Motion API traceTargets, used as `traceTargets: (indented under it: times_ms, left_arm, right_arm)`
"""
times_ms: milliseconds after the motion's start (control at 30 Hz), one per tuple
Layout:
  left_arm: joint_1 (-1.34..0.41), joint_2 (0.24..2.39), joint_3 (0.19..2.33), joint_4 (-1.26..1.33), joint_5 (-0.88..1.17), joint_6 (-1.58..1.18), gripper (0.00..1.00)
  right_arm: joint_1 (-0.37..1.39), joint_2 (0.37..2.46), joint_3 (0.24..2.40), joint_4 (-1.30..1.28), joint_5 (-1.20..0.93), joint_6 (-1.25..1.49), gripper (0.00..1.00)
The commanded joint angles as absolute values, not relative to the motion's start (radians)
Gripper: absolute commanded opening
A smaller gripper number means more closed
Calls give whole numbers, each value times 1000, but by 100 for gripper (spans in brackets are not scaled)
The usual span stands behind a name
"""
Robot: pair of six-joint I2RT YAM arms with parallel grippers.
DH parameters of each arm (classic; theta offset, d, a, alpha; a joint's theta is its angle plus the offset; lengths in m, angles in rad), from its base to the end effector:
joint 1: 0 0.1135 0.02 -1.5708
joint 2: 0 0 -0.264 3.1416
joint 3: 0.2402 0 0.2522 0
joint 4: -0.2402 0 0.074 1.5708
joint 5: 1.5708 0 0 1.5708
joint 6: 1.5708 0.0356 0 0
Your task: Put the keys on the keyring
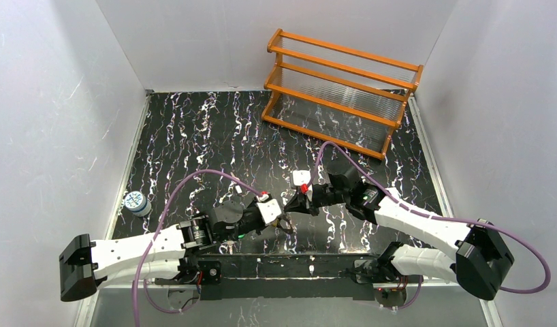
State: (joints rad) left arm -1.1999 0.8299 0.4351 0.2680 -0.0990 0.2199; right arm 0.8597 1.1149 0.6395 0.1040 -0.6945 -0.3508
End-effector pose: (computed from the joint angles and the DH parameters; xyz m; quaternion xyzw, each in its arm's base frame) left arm 0.0756 -0.1847 0.2556 0.4637 0.5898 -0.2779 0.5999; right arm 0.1416 0.1993 0.2550 -0.5996 0.5291 0.4055 0.4429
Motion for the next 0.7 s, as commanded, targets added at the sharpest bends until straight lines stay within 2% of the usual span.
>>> traceTargets:
  times_ms: [0, 67, 133, 667]
  left_arm:
    - [-1203, 795, 460, 308, -124, 243, 21]
    - [-1203, 777, 459, 290, -152, 257, 34]
    - [-1204, 751, 447, 287, -177, 266, 38]
    - [-1203, 518, 99, 694, -70, 305, 41]
  right_arm:
    - [864, 1089, 644, 130, -654, -337, 1]
    - [863, 1069, 627, 162, -633, -303, 1]
    - [862, 1051, 609, 202, -630, -265, 1]
    - [857, 956, 421, 694, -753, 45, 1]
